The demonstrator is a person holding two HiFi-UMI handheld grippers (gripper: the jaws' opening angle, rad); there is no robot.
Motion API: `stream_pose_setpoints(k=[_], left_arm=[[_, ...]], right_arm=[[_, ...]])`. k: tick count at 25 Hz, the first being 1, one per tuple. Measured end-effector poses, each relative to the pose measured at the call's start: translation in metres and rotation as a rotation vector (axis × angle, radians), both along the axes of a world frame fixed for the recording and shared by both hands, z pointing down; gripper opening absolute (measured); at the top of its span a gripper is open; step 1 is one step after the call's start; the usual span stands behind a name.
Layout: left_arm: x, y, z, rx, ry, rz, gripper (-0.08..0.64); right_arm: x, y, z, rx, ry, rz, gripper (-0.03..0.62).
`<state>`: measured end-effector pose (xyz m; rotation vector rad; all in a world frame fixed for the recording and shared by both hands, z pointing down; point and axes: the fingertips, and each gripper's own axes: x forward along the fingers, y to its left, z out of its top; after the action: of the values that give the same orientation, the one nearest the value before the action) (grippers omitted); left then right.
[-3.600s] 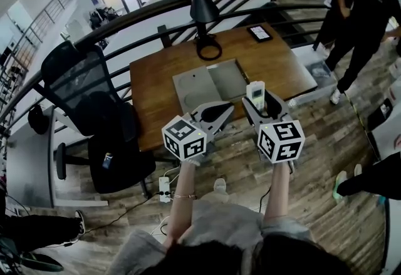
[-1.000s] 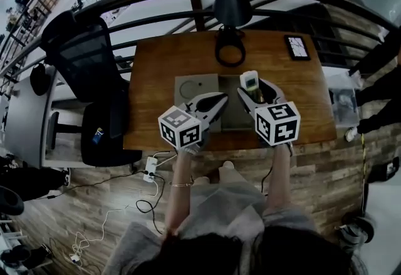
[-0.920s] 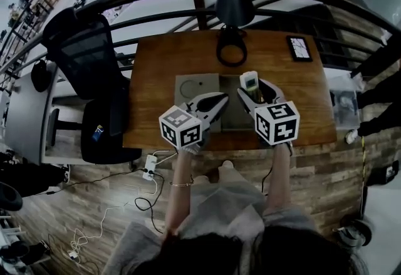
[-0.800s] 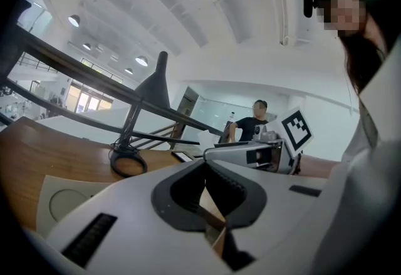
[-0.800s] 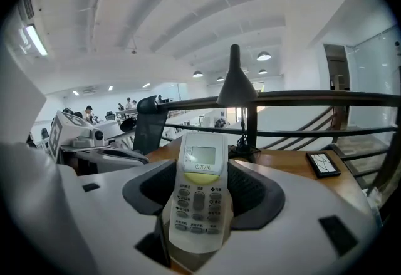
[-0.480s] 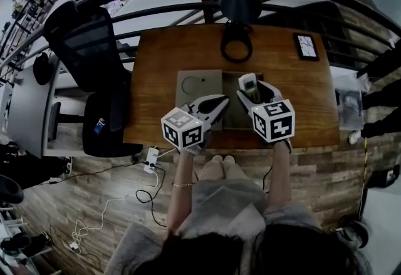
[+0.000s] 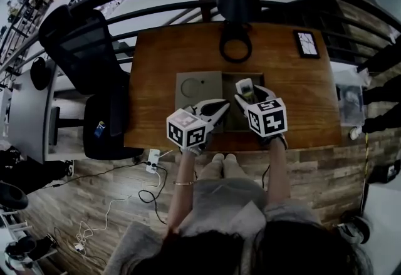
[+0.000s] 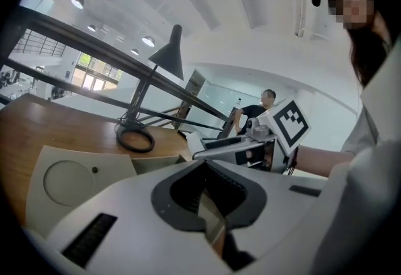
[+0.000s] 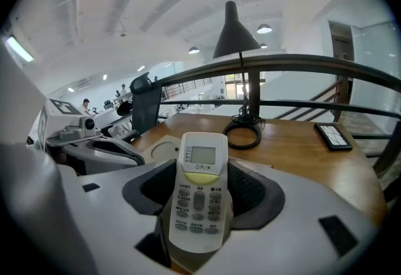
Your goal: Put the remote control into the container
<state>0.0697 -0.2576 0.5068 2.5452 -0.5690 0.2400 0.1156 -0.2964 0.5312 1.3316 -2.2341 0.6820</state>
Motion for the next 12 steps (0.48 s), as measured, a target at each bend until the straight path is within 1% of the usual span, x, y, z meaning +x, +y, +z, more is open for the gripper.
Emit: stream_pose_setpoints(k=[7,12], left_arm=[[-0.001,-0.009,0.013,-0.034,0.002,-0.001,0.003],[0.0,-0.014,0.024,-0.06,-0.011,0.009,0.003]], right_arm=[[-0.001,-0.006,0.037,-0.084,0.034,0.0,0.253],[0.0,-0.013,0.052,-0.12,0.026,0.014,0.253]])
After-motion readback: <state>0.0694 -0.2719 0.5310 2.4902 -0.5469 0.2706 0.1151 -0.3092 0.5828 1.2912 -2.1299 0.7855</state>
